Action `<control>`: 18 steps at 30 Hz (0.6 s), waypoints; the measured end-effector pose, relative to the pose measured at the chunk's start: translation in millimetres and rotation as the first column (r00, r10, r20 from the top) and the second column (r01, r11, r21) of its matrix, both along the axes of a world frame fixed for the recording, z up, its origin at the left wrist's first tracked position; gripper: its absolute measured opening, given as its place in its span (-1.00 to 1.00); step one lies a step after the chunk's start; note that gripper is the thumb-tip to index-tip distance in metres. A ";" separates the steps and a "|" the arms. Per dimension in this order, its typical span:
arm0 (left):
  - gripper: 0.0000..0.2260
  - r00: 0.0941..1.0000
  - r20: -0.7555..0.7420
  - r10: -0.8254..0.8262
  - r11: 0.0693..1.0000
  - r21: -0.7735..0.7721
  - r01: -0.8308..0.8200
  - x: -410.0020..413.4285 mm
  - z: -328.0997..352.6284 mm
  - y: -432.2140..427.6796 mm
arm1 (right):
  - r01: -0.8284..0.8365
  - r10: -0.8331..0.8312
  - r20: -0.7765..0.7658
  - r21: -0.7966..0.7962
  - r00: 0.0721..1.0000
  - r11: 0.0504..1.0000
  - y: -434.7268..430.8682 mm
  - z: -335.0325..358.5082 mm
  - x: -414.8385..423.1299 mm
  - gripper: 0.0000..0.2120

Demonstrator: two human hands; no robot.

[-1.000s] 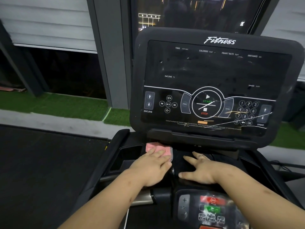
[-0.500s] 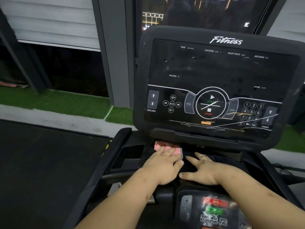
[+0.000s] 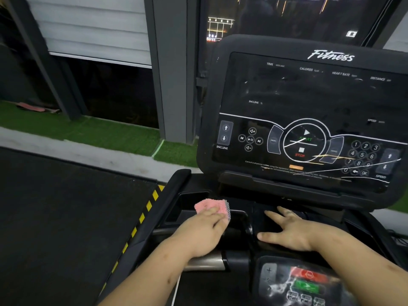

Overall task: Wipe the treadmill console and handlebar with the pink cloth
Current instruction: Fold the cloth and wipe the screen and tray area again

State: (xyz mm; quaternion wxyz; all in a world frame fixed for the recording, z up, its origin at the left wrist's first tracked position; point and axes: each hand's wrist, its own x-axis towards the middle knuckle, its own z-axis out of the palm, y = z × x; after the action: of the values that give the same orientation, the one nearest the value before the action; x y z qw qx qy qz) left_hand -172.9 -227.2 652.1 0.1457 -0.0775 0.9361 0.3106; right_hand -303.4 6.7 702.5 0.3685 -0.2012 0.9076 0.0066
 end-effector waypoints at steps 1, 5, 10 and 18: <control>-0.52 1.000 0.000 -0.014 1.000 -0.007 0.014 5.2 -1.8 -1.8 | 0.003 -0.003 0.000 0.001 1.000 1.000 -0.1 -0.6 -0.5 -0.03; -0.48 0.998 0.037 -0.058 0.997 -0.051 0.060 9.7 -7.3 -2.0 | 0.007 -0.007 0.001 0.009 1.000 1.000 -0.6 -1.7 0.1 -0.03; -0.49 0.994 0.075 -0.075 0.997 -0.025 0.077 -12.5 8.5 -5.5 | 0.020 -0.018 -0.038 0.054 0.999 0.998 -12.3 0.8 -4.3 0.06; -0.51 0.993 0.031 -0.113 0.989 -0.087 0.115 -1.1 -1.2 -14.2 | -0.142 0.142 -0.097 0.009 0.985 0.990 -71.8 -8.0 24.6 0.05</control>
State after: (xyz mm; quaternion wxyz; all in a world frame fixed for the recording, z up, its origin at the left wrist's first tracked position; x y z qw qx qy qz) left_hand -174.0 -241.3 650.8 0.1716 -0.0343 0.9500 0.2587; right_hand -278.8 -65.1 694.6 0.3225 -0.2645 0.9078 0.0438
